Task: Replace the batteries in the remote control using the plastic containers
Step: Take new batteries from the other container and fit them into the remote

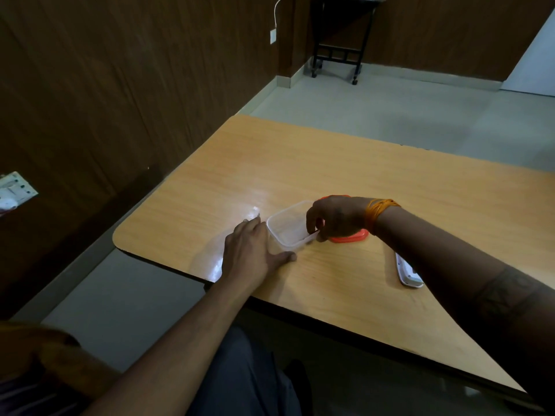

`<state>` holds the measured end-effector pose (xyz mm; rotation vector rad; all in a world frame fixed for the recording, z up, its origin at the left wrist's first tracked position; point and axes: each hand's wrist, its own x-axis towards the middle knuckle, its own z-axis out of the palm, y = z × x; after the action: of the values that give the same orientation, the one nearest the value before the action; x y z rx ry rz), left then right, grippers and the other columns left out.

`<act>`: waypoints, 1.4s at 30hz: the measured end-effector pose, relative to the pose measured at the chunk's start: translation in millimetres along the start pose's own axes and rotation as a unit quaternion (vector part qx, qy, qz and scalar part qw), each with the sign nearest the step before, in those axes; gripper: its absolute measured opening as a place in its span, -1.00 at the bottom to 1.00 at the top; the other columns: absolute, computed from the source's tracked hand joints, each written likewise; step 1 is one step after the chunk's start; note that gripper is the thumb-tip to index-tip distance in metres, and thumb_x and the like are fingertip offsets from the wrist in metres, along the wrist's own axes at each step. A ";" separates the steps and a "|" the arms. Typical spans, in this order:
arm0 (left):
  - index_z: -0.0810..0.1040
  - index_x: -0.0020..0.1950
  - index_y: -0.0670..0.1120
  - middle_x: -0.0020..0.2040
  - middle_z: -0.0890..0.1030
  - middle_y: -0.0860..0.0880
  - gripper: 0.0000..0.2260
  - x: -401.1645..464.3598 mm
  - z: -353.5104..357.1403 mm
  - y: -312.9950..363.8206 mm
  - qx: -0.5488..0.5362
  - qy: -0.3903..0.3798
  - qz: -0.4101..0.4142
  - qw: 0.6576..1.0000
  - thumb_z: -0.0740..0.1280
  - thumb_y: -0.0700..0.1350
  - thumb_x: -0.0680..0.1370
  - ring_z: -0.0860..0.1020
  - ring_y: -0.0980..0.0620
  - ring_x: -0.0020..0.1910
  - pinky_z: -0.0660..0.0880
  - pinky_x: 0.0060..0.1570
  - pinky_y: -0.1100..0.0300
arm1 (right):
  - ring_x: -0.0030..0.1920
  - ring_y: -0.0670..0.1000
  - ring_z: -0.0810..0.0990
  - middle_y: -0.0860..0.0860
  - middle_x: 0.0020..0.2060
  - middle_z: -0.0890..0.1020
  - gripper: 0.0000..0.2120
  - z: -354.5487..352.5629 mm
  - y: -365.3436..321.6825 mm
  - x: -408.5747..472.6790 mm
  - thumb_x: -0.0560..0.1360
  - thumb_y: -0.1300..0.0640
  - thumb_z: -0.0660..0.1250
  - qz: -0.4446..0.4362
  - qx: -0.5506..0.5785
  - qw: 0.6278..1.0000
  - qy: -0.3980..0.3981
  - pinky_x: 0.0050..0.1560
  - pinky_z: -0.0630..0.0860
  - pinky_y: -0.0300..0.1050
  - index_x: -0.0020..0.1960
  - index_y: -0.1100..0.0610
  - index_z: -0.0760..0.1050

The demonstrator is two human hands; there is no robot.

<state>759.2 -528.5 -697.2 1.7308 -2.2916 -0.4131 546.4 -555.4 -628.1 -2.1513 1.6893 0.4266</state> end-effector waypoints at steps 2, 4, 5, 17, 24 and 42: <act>0.41 0.54 -0.03 0.63 0.34 -0.05 -0.11 0.1 0.7 -0.8 -0.004 0.002 0.003 1.000 0.44 0.46 0.36 0.30 -0.10 0.59 0.30 0.51 -0.06 | 0.22 0.09 0.59 0.00 0.23 0.63 -0.70 -2.5 -1.8 3.9 0.54 0.12 0.49 0.001 -0.007 1.000 -0.018 0.22 0.55 0.00 0.26 0.02 0.61; 0.40 0.55 -0.02 0.63 0.35 -0.05 -0.11 0.4 1.7 -1.8 -0.009 0.002 0.003 1.000 0.43 0.46 0.36 0.31 -0.10 0.59 0.31 0.51 -0.07 | 0.21 0.08 0.62 0.00 0.21 0.66 -0.70 -5.5 -3.0 7.2 0.51 0.16 0.53 -0.005 0.006 1.000 -0.029 0.25 0.58 0.03 0.23 0.04 0.63; 0.40 0.55 -0.01 0.63 0.35 -0.04 -0.10 0.5 2.2 -2.0 -0.011 0.003 0.003 1.000 0.43 0.47 0.36 0.31 -0.10 0.59 0.30 0.51 -0.06 | 0.20 0.08 0.63 0.01 0.19 0.67 -0.71 -6.8 -3.4 8.7 0.50 0.17 0.55 -0.011 0.019 0.999 -0.035 0.26 0.59 0.07 0.20 0.04 0.64; 0.48 0.47 -0.04 0.62 0.37 -0.04 -0.17 0.3 5.2 -3.7 -0.015 0.023 0.005 1.000 0.46 0.44 0.36 0.31 -0.08 0.59 0.30 0.47 -0.03 | -0.06 -0.08 0.62 0.05 -0.05 0.76 -0.92 4.8 8.8 9.7 0.47 0.12 0.58 -0.081 0.243 0.967 -0.004 0.02 0.56 -0.09 -0.04 0.01 0.74; 0.55 0.21 -0.09 0.23 0.61 -0.06 -0.32 -6.0 -0.4 -3.2 -0.026 0.009 -0.014 1.000 0.56 0.35 0.30 0.55 -0.10 0.25 0.52 0.16 0.07 | -0.15 -0.02 0.69 -0.04 -0.11 0.77 -0.83 20.9 10.7 -6.2 0.50 -0.04 0.52 -0.051 0.300 0.944 0.128 -0.19 0.67 -0.04 0.02 0.03 0.76; 0.55 0.13 -0.10 0.11 0.54 -0.06 -0.55 -92.4 10.8 114.6 0.054 -0.143 0.127 0.980 0.40 0.27 0.52 0.53 -0.09 0.19 0.46 0.09 0.07 | -0.20 0.09 0.73 0.23 -0.18 0.73 -0.90 119.2 71.1 -165.2 0.50 0.35 0.52 0.122 0.610 0.675 0.397 -0.13 0.70 -0.12 0.00 0.34 0.66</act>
<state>677.8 -409.0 -667.5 1.4752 -2.7449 -0.5239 437.3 -373.1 -666.0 -1.0154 1.7324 -1.4189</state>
